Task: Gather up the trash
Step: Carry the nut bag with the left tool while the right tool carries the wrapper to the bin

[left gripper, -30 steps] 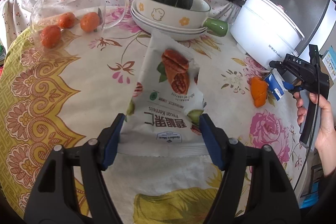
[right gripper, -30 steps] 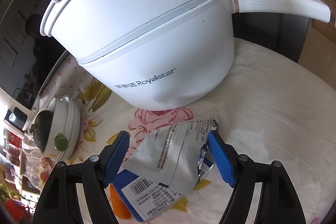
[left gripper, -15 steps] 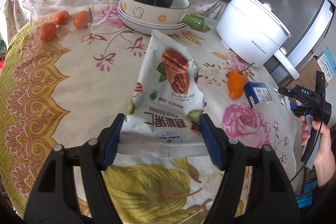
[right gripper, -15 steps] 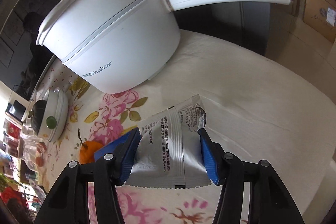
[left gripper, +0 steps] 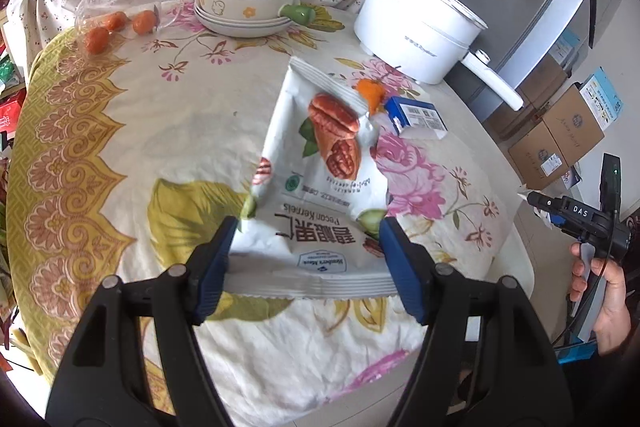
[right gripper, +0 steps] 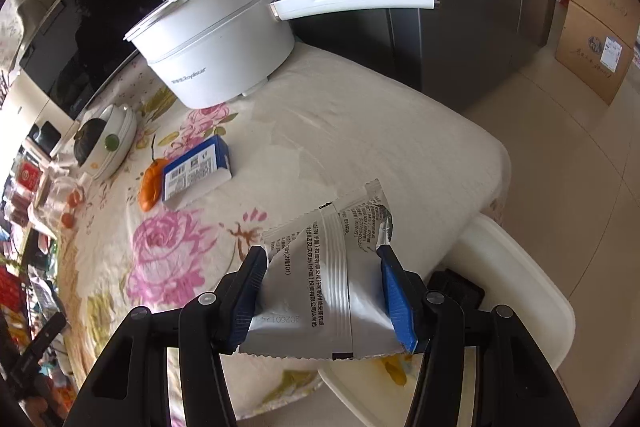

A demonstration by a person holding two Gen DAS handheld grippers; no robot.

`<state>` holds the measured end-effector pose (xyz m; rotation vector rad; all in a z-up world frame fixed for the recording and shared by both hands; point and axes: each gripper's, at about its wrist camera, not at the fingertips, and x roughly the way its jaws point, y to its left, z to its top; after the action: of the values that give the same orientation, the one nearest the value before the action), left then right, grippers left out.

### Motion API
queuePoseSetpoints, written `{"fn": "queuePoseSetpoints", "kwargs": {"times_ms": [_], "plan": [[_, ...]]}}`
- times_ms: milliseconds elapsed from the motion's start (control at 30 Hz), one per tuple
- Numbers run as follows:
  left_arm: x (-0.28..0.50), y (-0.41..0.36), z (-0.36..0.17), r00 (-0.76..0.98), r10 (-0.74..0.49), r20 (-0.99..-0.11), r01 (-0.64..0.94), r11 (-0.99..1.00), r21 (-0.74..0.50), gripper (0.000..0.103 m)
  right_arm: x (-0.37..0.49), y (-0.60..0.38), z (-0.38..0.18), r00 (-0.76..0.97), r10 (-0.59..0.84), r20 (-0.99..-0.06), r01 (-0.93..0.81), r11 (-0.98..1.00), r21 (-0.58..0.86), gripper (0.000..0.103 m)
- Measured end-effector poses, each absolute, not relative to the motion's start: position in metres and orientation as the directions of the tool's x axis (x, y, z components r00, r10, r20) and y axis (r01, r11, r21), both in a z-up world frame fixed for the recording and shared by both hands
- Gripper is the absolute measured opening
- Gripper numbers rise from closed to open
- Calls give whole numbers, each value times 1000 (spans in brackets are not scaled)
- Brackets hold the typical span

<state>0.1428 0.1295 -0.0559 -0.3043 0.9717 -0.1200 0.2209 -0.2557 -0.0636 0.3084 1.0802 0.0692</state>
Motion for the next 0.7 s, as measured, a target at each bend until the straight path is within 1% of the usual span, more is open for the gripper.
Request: {"fn": "queuePoseSetpoints", "kwargs": {"times_ms": [200,333,467,567,633,700], "plan": [[113,101,-52,549,-273,-790,3,946,-325,72,180,-257,-49,460,221,-860,42,962,270,57],[102,80,-51,545,-291,-786,45,946,-320,72,159,-266,-43,468,243,-850,30,956,290,57],[96,63,-57,536,-302,-788,84,948,-306,72,146,-280,-48,447,269,-853,55,944,327,57],[100,50,-67,488,-350,-799,96,932,-349,72,140,-292,-55,423,308,-852,83,923,375,57],[105,38,-68,475,-379,-794,114,921,-372,72,138,-297,-59,415,303,-858,87,926,369,57],[108,22,-66,473,-385,-792,146,921,-361,72,135,-302,-62,413,285,-865,85,934,348,57]]}}
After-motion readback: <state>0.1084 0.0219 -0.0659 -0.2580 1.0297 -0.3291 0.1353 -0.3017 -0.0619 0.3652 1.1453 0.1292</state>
